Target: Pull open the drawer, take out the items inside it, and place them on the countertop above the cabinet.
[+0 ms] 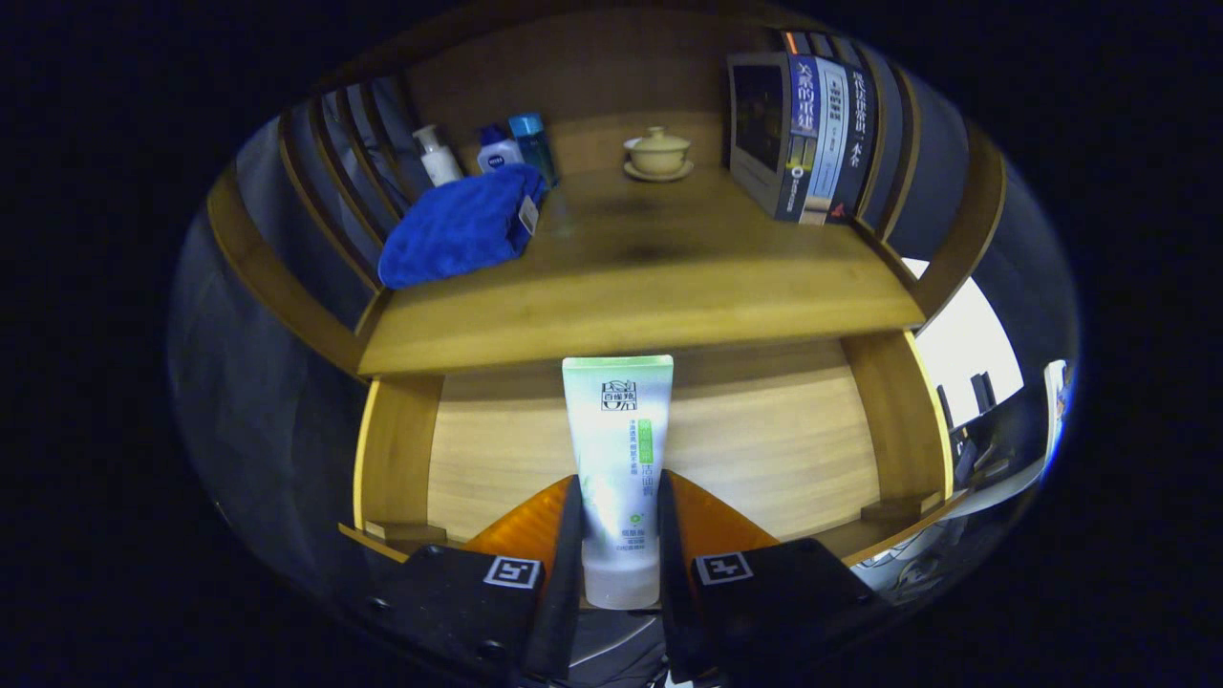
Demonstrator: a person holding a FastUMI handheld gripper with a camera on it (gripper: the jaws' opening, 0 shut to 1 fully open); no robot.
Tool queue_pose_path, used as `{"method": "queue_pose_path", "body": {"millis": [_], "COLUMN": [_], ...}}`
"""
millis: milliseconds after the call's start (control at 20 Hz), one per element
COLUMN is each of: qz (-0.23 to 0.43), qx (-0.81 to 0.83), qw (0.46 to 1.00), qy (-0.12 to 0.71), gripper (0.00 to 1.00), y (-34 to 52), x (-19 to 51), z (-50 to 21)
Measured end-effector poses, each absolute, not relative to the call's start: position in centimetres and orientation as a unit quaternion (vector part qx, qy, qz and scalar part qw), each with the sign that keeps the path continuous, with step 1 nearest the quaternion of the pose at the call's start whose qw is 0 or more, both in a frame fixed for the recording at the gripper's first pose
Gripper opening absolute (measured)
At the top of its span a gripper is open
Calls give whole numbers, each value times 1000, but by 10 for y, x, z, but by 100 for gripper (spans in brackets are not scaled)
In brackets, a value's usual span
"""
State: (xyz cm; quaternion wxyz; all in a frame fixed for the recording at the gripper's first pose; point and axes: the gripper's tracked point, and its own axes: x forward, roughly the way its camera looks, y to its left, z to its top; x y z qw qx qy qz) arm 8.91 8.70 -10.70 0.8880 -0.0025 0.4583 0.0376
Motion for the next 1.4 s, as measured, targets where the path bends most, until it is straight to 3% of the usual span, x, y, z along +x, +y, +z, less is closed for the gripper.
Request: {"method": "queue_pose_path", "body": {"millis": [350,750,900,1100,1250,1400], "qz": [26,9,10,14,16,24], "qx": [-5,-19,-30,-48,-56,-61], "qw": [911,930,933,940,952,960], "qy": [411,368,357,336,302,273], "gripper": [45,46,59,89,100,100], "y": [102,121,130,133,131,131], "x": [154,241,250,243,232,211], "z": [-65,-72,-80,-76,-63,-51]}}
